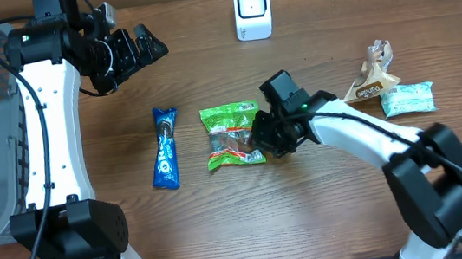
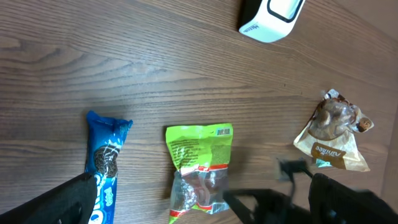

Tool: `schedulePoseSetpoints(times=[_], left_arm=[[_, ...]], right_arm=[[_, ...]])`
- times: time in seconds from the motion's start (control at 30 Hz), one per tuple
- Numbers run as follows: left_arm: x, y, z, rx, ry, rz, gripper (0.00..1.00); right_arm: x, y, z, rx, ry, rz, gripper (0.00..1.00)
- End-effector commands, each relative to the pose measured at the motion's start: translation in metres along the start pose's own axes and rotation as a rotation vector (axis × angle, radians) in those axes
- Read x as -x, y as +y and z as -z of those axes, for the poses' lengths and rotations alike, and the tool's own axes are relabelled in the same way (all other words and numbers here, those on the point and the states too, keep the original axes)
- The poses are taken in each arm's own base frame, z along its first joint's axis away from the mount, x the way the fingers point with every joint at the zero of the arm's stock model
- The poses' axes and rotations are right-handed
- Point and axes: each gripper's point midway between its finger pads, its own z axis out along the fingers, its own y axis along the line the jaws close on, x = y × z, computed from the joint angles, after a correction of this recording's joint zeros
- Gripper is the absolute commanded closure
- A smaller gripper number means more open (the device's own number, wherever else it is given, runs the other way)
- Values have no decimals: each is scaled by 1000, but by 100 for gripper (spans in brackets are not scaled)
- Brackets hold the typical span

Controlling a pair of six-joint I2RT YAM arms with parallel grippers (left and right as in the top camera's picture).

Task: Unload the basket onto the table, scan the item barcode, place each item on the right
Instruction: 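Lower the right gripper onto the green chip bag and grasp it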

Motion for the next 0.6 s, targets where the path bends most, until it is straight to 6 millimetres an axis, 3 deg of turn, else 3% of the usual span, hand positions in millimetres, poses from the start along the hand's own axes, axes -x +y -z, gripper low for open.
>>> schedulePoseSetpoints(times=[0.0,0.07,0.13,0.27,0.43,0.57], left_arm=[[4,-8,4,-15,-17,-3,0],[4,-8,4,-15,-17,-3,0],[4,-8,4,-15,-17,-3,0],[4,-8,4,-15,-17,-3,0],[4,-8,4,-15,-17,-3,0],[4,-8,4,-15,-17,-3,0]], right_arm=[[-8,32,44,92,-61,440,18],[-2,35,51,81,-105,564,0],[16,49,58,74,-198,728,0],[47,60,60,16,-299,779,0],[69,59,30,-95,-217,765,0],[71,55,5,-110,-178,757,0]])
